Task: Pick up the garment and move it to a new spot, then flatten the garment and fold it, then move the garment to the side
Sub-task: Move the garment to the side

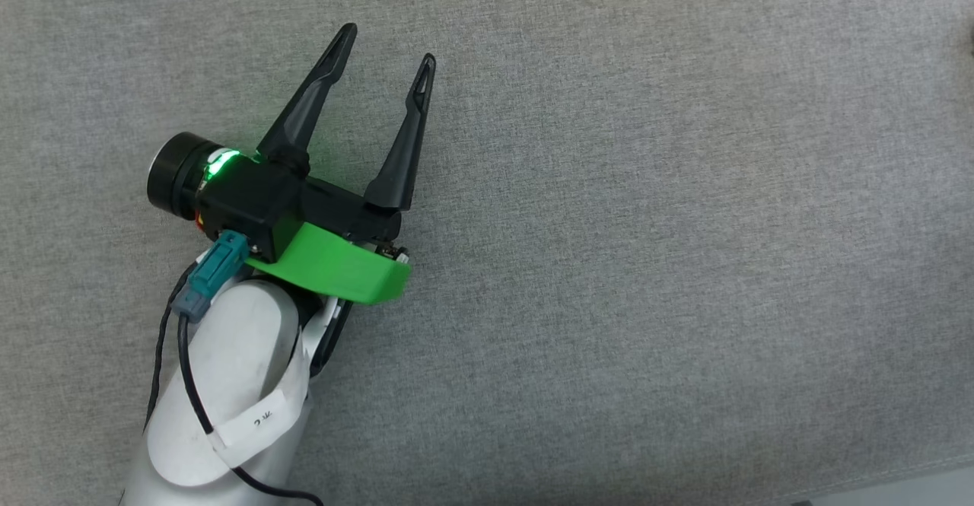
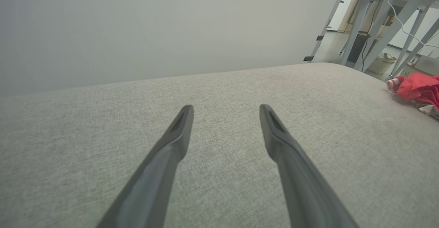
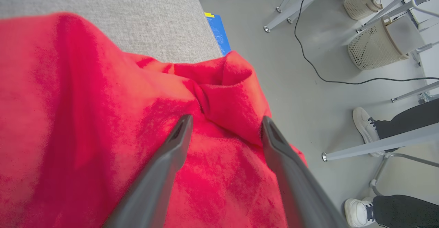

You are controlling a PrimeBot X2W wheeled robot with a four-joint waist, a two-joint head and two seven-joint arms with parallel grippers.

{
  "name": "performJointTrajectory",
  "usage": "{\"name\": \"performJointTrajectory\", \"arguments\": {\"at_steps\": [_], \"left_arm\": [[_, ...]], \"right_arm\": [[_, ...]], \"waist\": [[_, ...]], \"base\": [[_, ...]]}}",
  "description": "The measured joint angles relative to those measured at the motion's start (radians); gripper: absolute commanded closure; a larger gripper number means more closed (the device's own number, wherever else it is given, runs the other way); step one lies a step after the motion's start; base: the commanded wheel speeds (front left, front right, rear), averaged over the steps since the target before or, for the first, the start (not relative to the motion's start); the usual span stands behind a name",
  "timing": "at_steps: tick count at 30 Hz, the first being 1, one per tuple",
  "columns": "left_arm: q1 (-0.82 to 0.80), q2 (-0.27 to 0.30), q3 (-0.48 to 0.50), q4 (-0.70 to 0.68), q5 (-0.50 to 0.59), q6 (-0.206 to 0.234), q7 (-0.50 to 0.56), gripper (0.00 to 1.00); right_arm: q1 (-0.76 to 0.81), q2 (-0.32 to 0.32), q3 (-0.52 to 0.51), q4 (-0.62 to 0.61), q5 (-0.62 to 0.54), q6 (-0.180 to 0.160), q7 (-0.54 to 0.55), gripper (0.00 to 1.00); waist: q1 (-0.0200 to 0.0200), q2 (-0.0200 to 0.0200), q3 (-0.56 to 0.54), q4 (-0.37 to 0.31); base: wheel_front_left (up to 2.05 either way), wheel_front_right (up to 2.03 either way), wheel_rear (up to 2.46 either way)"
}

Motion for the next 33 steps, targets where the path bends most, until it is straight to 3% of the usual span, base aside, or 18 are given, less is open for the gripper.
{"name": "performJointTrajectory", "arguments": {"at_steps": [8,13,22,33], "left_arm": [[0.034,0.001,0.008,0.056,-0.014,0.006,-0.026,0.00],[0.110,-0.007,0.012,0.090,-0.038,0.019,-0.043,0.00],[0.256,-0.037,0.041,0.141,-0.083,0.058,-0.053,0.00],[0.346,-0.038,0.079,0.198,-0.109,0.086,-0.062,0.00]], "right_arm": [[0.051,0.105,-0.115,-0.004,-0.078,0.000,-0.221,0.00],[0.158,0.164,-0.131,-0.039,-0.074,0.000,-0.291,0.00],[0.423,0.302,-0.115,-0.240,0.015,0.000,-0.319,0.00],[0.715,0.435,0.019,-0.611,0.118,0.000,-0.257,0.00]], "waist": [[-0.0001,0.0000,-0.065,0.008],[-0.0003,0.0000,-0.145,0.005],[-0.0003,0.0000,-0.318,0.012],[-0.0003,-0.0001,-0.486,0.057]], "base": [[0.00,0.00,0.00],[0.00,0.00,0.00],[0.00,0.00,0.00],[0.00,0.00,0.00]]}}
